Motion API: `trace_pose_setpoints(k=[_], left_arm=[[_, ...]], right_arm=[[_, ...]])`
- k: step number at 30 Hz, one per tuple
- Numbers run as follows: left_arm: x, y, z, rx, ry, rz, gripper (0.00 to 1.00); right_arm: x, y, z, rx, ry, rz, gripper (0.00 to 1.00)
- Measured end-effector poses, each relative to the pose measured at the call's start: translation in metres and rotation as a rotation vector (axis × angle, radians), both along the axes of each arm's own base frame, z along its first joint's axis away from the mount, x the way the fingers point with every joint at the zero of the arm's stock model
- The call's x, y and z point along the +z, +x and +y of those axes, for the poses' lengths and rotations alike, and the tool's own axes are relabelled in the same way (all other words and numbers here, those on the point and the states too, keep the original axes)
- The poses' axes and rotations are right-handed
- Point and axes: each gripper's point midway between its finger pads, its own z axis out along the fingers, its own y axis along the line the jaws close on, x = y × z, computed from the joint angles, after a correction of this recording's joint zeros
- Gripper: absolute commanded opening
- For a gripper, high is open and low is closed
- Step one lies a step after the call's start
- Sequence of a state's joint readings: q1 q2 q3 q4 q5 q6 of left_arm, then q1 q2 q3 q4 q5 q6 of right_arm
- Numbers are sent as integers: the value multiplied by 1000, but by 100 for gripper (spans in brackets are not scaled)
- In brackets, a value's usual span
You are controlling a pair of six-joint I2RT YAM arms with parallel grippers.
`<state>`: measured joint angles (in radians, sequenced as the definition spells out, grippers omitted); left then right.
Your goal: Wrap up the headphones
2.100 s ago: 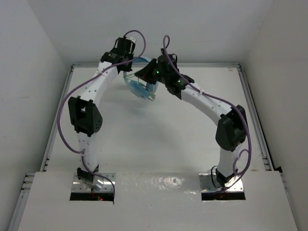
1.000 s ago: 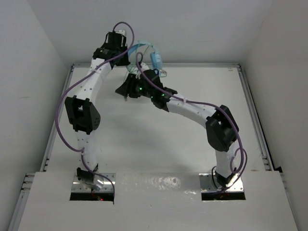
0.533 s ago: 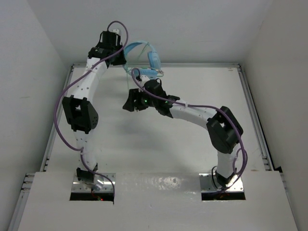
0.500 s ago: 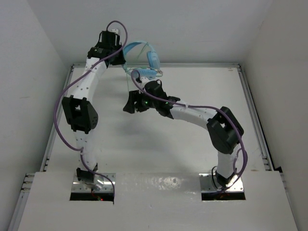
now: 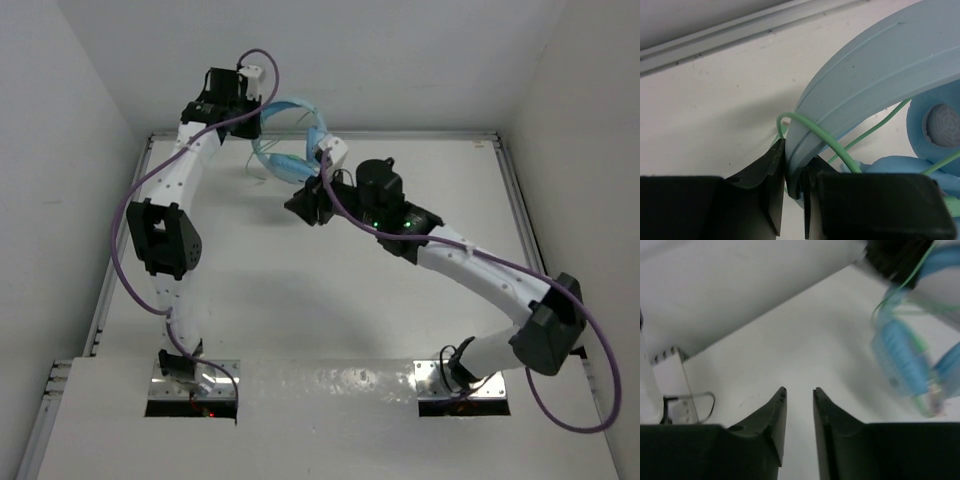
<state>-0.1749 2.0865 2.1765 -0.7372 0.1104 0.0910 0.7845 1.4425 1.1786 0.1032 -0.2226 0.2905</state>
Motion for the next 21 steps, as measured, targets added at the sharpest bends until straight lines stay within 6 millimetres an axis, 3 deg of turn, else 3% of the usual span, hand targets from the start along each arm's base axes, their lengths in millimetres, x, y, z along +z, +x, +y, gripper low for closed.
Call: trace_pose_setpoints(k=[2,5,9,12,18,21], left_arm=[[-7,-8,-7,-91,29,14,0],[-15,-22,-22,-271,95,20,0],[-22,-50,-49,-498,180,29,0],[-24,-69,-70,-638,247,27,0],[-28,-100,-98,-851,370,25,0],[-18,-103,-100,-892,402,-4,0]], right_arm=[[36,10,-13,-64,20,-66,21],[85,44,-39,-202,54,-108,29],[125,108,-102,-441,137,-68,27],[112,134,-142,-600,158,9,33],[56,138,-141,-629,147,159,33],[35,146,-160,-662,187,255,35]])
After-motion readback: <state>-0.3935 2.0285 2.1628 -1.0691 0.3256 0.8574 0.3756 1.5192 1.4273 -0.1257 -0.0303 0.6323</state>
